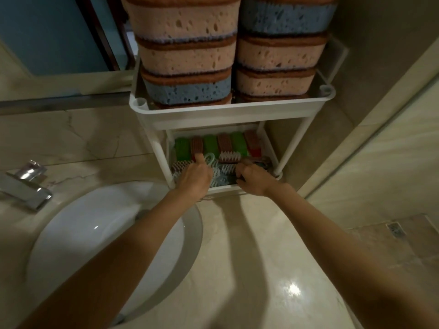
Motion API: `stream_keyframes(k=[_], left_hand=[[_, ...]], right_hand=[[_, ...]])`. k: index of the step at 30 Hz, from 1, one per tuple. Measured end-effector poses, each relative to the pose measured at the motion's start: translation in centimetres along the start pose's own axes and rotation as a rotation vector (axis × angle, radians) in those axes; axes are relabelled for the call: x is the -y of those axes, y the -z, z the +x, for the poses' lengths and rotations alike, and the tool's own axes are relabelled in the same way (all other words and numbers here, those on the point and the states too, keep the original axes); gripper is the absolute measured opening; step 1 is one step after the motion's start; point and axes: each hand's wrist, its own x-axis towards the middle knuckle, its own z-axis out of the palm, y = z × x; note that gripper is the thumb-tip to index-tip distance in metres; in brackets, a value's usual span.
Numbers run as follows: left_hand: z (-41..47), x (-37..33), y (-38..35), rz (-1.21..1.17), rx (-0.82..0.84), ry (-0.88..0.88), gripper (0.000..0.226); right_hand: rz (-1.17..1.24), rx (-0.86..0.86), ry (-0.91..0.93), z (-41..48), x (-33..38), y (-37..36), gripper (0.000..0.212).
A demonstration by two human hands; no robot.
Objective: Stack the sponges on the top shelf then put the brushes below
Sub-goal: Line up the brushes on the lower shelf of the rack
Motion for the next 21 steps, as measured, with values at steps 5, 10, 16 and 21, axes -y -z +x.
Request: stream_keyframes(k=[5, 10, 16, 21], left_hand=[[-0.4, -0.8, -0.2, 0.110, 0.080, -0.010, 0.030], [-0.2, -1.6, -1.0, 0.275, 0.152, -0.141, 0.033], [-0.1, -2.0, -0.7, 0.608, -0.046, -0.405, 0.044], [-1.2, -3.9, -0.2, 0.160, -0.105, -0.466, 0.026]], right_hand=[[0.473, -0.272, -0.155, -0.4, 0.6, -0.2, 0.021], [1.048, -0.223, -0.201, -1.0, 2.3, -0.1, 0.033], [1.234, -0.341, -0.301, -1.7, 1.9, 0.0, 0.033], [1.317, -0.429, -0.338, -2.6, 0.0, 0.0, 0.026]])
